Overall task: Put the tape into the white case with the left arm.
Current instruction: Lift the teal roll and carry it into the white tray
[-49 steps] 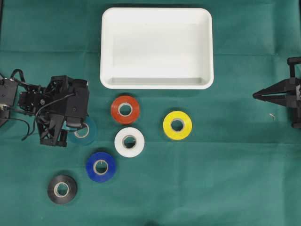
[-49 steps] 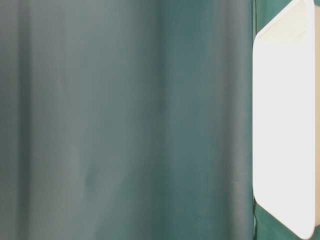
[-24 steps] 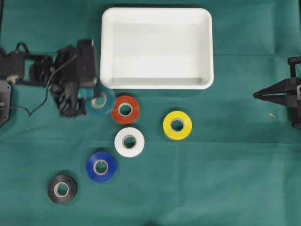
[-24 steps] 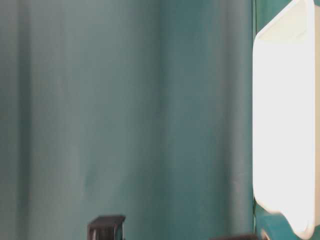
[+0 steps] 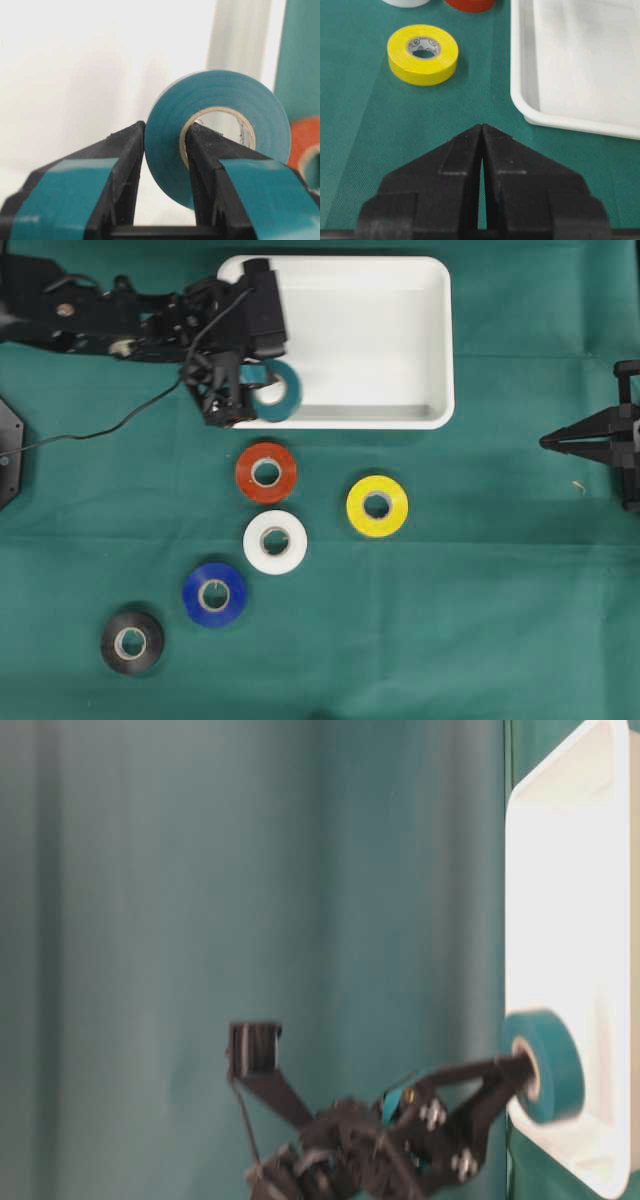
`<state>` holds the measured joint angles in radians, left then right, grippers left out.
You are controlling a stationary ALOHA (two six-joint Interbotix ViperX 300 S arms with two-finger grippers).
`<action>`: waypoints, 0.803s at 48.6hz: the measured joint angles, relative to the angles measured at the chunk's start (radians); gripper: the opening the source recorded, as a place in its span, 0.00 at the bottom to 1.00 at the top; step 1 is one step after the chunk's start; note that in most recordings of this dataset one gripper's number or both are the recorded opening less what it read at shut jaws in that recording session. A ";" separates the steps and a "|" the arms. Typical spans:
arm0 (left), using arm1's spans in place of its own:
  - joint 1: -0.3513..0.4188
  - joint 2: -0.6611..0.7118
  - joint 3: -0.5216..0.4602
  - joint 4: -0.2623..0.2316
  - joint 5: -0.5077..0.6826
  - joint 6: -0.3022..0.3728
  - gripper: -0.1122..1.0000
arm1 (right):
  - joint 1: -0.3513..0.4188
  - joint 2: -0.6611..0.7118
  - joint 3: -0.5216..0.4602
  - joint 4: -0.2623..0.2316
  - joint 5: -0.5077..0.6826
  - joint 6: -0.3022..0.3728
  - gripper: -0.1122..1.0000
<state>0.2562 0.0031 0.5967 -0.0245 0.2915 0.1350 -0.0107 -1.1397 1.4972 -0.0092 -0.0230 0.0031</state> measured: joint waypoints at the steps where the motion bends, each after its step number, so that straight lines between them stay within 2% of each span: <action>1: 0.002 0.011 -0.012 0.000 0.002 0.003 0.31 | 0.000 -0.002 0.000 0.000 0.002 0.000 0.02; 9: 0.018 0.091 -0.092 0.000 0.000 0.040 0.31 | 0.000 0.000 0.000 0.000 0.000 0.002 0.02; 20: 0.023 0.163 -0.166 0.000 0.000 0.041 0.31 | 0.000 0.000 0.000 0.000 0.000 0.002 0.02; 39: 0.023 0.204 -0.187 0.000 0.002 0.037 0.31 | 0.000 0.000 0.003 0.000 -0.003 0.002 0.02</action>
<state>0.2792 0.2071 0.4096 -0.0245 0.2930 0.1718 -0.0107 -1.1397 1.5002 -0.0092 -0.0261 0.0046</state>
